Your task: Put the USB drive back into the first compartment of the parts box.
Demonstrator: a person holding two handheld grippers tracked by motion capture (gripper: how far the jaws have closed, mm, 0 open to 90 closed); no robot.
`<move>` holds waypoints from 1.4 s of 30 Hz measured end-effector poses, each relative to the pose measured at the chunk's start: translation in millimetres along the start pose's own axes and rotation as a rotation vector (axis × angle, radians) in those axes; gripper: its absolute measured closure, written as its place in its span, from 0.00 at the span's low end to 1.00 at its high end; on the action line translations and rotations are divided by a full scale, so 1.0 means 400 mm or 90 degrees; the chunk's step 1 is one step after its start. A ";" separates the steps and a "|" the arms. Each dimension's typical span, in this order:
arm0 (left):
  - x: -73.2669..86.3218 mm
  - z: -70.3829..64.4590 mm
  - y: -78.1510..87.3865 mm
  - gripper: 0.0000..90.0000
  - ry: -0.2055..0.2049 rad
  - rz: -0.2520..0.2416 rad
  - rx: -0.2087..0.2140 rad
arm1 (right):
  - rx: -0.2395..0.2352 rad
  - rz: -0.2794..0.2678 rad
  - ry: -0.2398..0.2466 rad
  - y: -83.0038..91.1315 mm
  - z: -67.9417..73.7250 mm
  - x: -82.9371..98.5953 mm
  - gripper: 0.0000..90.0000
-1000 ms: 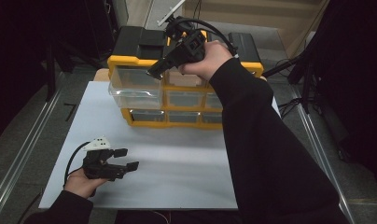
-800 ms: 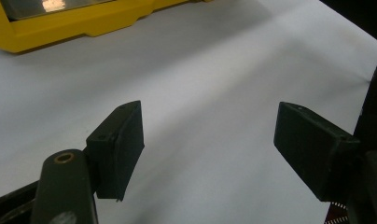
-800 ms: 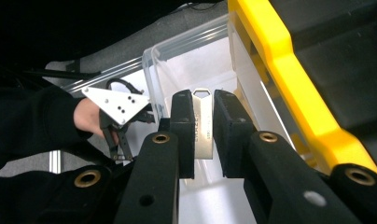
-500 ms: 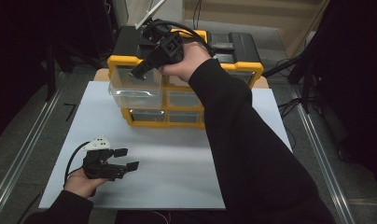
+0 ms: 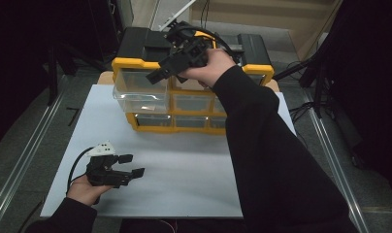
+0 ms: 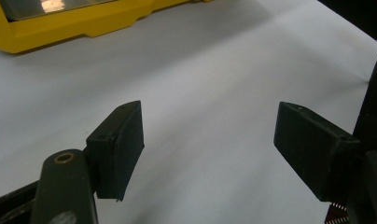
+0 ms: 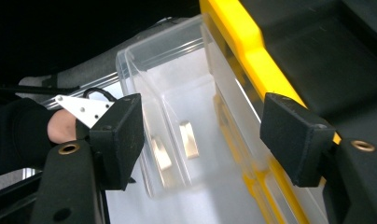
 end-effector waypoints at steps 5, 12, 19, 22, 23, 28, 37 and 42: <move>-0.002 -0.002 -0.002 0.28 0.000 0.002 0.002 | 0.006 -0.014 -0.026 0.027 -0.016 0.052 0.29; -0.004 -0.001 -0.005 0.28 0.002 0.000 0.003 | 0.024 -0.024 -0.032 0.055 -0.018 0.114 0.29; -0.004 -0.003 -0.006 0.28 0.001 0.001 0.007 | 0.034 -0.039 -0.046 0.064 -0.013 0.165 0.29; -0.004 -0.002 -0.007 0.28 0.002 0.000 0.004 | 0.041 -0.040 -0.049 0.059 -0.016 0.186 0.29; -0.004 -0.002 -0.008 0.28 0.002 0.000 0.005 | 0.041 -0.041 -0.053 0.055 -0.017 0.193 0.29; -0.004 -0.002 -0.007 0.28 0.003 0.000 0.003 | 0.038 -0.039 -0.050 0.035 -0.014 0.227 0.29; -0.005 -0.002 -0.007 0.28 0.001 -0.001 0.005 | 0.031 -0.049 -0.057 -0.010 -0.011 0.279 0.29; -0.005 -0.002 -0.007 0.28 0.001 -0.002 0.004 | 0.027 -0.048 -0.050 -0.047 -0.011 0.311 0.29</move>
Point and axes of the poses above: each handheld gripper's, and its own axes: y roughly backward along the jaws, x roughly out of its underside, z roughly to its left, the point moved 7 cm from there along -y, roughly forward along the jaws, and after that the axes turned 13 degrees about z, right-handed, at the moved point
